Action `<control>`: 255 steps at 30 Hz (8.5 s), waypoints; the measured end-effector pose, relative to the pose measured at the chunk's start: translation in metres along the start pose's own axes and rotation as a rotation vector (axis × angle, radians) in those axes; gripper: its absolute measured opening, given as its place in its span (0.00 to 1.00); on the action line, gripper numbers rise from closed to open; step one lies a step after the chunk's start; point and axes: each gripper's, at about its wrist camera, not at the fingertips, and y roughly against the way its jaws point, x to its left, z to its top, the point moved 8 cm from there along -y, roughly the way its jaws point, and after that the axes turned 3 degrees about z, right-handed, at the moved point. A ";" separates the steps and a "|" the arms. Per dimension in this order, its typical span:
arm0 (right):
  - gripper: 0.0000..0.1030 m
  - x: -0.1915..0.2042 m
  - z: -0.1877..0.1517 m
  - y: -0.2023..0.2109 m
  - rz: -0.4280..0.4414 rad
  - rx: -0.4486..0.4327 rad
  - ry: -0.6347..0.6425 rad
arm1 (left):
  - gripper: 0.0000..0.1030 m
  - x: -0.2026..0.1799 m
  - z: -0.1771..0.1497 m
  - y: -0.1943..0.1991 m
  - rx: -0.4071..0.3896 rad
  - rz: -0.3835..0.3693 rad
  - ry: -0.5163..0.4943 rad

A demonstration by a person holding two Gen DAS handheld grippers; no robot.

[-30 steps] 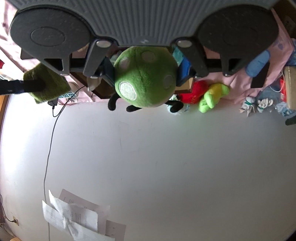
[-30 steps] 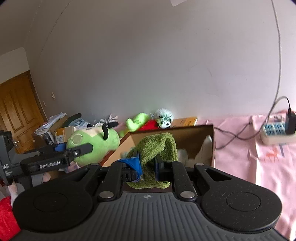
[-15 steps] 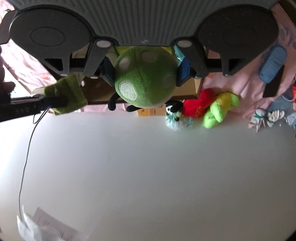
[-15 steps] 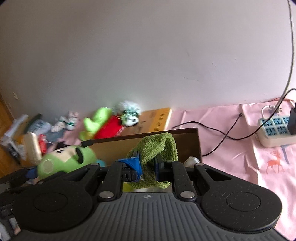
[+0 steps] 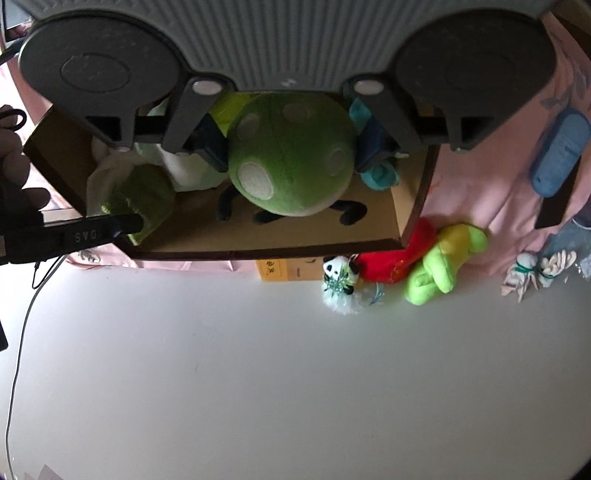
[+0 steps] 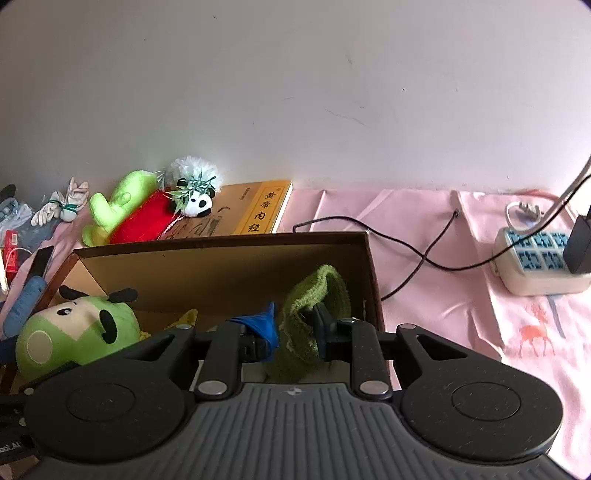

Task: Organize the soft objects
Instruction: 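Carry the plush ball and green towel into the brown box and open both tools, then move both empty tools back over the pile of soft items, then lower the left tool onto the pink teddy bear and close it, then hold the teddy bear in the left tool while the right tool lowers to the red mesh puff, then carry the teddy bear and red mesh puff into the brown box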

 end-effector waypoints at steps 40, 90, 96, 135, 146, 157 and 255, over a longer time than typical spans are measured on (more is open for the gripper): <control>0.10 0.043 -0.091 0.143 0.171 -0.058 -0.089 | 0.91 -0.011 -0.022 0.147 -0.032 0.204 -0.030; 0.14 0.033 -0.191 0.179 0.041 0.008 -0.133 | 0.92 -0.003 -0.129 0.161 0.168 0.153 0.091; 0.14 0.028 -0.200 0.180 0.040 0.026 -0.136 | 0.92 0.006 -0.133 0.167 0.153 0.153 0.095; 0.16 0.022 -0.212 0.170 0.113 0.036 -0.149 | 0.94 0.047 -0.180 0.122 0.225 0.132 0.149; 0.16 0.015 -0.210 0.165 0.077 0.003 -0.134 | 0.86 0.042 -0.177 0.110 0.196 0.154 0.107; 0.16 0.003 -0.204 0.145 -0.032 -0.032 -0.163 | 0.74 0.035 -0.176 0.104 0.164 0.130 0.066; 0.03 0.024 -0.040 0.040 0.087 0.024 0.026 | 0.51 -0.046 0.039 -0.005 -0.012 -0.134 -0.091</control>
